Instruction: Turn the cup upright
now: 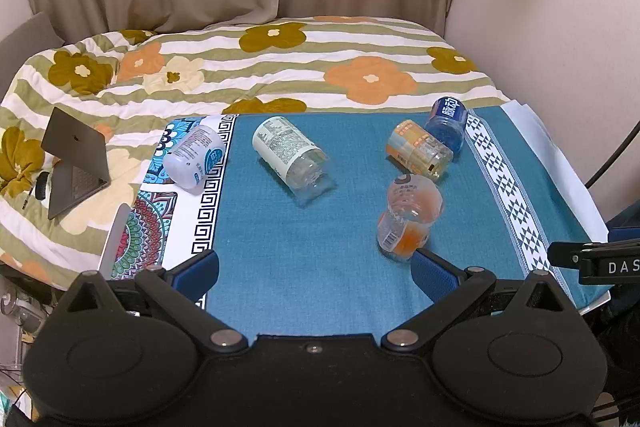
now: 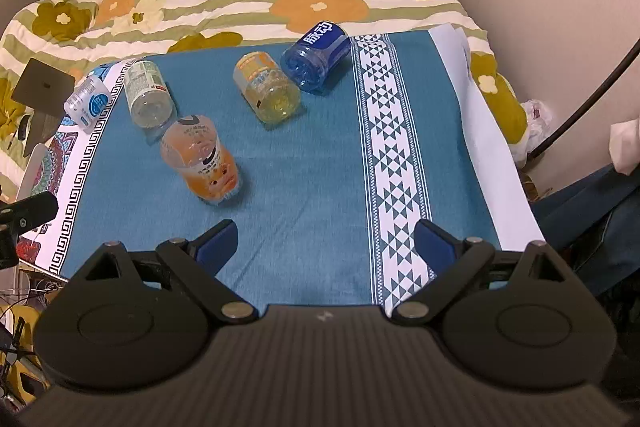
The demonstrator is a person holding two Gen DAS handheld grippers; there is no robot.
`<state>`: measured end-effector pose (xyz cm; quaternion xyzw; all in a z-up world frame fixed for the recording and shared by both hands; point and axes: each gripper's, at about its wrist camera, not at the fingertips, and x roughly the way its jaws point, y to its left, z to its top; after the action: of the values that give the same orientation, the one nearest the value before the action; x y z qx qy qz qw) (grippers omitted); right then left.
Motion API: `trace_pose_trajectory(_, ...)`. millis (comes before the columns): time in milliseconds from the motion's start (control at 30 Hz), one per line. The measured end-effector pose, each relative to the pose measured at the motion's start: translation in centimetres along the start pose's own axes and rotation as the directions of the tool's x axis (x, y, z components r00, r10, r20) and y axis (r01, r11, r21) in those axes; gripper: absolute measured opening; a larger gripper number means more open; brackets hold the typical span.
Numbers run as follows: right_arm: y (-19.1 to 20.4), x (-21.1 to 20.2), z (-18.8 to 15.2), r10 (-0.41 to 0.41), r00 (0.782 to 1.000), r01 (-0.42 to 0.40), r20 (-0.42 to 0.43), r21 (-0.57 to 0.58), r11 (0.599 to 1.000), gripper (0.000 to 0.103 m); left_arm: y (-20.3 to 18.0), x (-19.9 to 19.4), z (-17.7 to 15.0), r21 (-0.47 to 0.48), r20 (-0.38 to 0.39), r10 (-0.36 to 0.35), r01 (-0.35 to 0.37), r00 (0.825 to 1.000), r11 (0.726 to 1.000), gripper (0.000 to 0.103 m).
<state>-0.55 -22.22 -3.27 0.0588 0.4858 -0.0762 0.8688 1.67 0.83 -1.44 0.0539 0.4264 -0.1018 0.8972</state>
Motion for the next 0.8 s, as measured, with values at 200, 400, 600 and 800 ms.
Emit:
trace_pose_trajectory(200,-0.03,0.06,-0.1,0.001,1.0,-0.001,-0.002,0.002,1.0,0.103,-0.08,0.2,-0.06,0.001,-0.007,0.007,-0.007,1.0,1.0,0.103)
trace_pose_trajectory(400,0.02,0.05,-0.15,0.001,1.0,-0.001,-0.001,0.001,1.0,0.103,0.16,0.11,-0.13,-0.006,-0.006,0.012,-0.012,1.0,1.0,0.103)
trace_pose_trajectory(600,0.04,0.04,-0.16,0.002,1.0,-0.002,-0.002,0.003,1.0,0.103,0.19,0.29,-0.26,-0.002,-0.017,0.023,-0.023,1.0,1.0,0.103)
trace_pose_trajectory(800,0.01,0.01,-0.14,0.002,1.0,-0.002,-0.001,0.003,1.0,0.103,0.44,0.3,-0.2,-0.019,-0.019,0.014,-0.014,1.0,1.0,0.103)
